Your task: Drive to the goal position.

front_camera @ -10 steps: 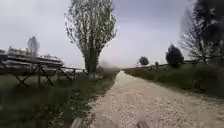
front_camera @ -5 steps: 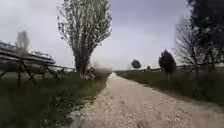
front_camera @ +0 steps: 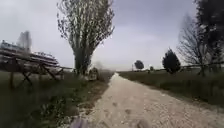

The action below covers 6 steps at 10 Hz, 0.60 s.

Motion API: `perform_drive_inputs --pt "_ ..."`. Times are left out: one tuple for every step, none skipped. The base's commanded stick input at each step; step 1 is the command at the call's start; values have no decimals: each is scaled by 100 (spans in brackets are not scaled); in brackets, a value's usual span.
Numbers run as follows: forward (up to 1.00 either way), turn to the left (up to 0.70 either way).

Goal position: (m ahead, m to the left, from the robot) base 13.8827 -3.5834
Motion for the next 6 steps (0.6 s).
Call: perform_drive_inputs --pt "100 0" --pt "100 -15" --pt "99 -37" --pt "97 -30" --pt "96 -10" --pt "92 0"
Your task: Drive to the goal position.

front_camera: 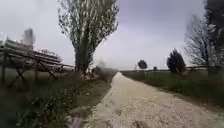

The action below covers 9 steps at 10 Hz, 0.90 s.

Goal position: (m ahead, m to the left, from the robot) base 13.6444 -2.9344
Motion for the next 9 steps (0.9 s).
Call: perform_drive_inputs --pt "91 0" --pt "88 0" --pt "86 0" --pt "84 0" --pt "76 0" --pt "75 -25" --pt "75 -37" --pt "76 -38" --pt "84 0"
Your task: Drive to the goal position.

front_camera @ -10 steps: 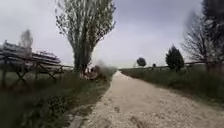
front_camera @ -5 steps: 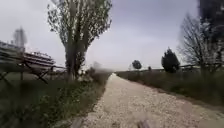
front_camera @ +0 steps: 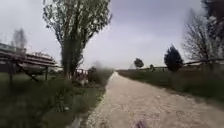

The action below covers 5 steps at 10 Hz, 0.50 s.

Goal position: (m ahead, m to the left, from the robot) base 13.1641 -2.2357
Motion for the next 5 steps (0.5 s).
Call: perform_drive_inputs --pt "98 0" --pt "100 0" --pt "100 -13" --pt "100 -37" --pt "100 -36"
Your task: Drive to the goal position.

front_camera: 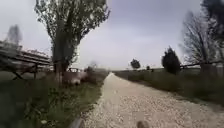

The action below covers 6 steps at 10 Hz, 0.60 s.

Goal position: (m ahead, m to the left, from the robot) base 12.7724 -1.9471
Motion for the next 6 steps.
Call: perform_drive_inputs --pt "99 -20" --pt "97 0" --pt "96 -12" --pt "96 -38" --pt "96 -26" --pt "96 0"
